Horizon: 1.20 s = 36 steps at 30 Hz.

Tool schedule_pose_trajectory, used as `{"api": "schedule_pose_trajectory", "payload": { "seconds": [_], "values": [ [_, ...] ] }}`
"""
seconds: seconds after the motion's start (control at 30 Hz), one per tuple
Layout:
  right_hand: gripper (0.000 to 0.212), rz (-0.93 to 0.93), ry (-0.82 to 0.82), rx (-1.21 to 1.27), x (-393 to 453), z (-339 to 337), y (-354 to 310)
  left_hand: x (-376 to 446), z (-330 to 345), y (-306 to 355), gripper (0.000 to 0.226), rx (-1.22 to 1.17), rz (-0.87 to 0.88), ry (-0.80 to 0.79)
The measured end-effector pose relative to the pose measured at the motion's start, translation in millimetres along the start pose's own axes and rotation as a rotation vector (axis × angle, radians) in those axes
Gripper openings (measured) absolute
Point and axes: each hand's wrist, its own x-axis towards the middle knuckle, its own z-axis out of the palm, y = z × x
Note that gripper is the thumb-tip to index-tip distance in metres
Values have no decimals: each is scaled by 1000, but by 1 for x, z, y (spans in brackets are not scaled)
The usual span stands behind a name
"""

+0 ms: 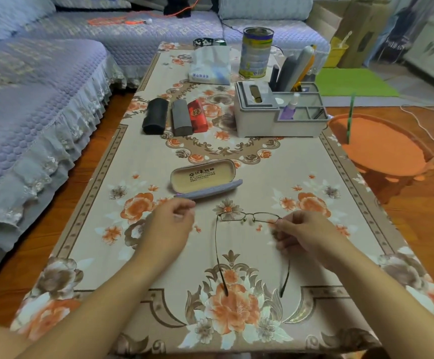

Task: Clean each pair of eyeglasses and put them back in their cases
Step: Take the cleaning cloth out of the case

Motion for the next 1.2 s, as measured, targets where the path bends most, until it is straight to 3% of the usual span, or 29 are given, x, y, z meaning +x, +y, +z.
{"api": "schedule_pose_trajectory", "payload": {
  "seconds": [0.07, 0.17, 0.3, 0.43, 0.57, 0.83, 1.07, 1.2],
  "values": [
    [15, -107, 98, -298, 0, -6, -2, 8, -7, -1, 24, 336, 210, 172],
    [6, -293, 288, -582, -5, -12, -10, 28, -9, -14, 44, 736, 433, 196],
    [5, -469, 278, -625, -6, -5, -30, 29, -7, -33, 20, 733, 519, 106],
    [15, -603, 209, -698, 1, 17, -55, 23, 1, -51, 36, 730, 537, 46],
    [22, -702, 83, -932, 33, 57, -72, 25, 3, -56, 45, 679, 568, 50],
    [21, -719, 14, -1356, 76, 76, -81, 21, 2, -59, 54, 644, 508, 121],
    [19, -756, 90, -1451, 62, 76, -87, 23, 4, -60, 44, 647, 509, 144],
    [12, -927, 229, -1426, 55, 65, -82, 25, 5, -61, 40, 624, 507, 177]
  ]
}}
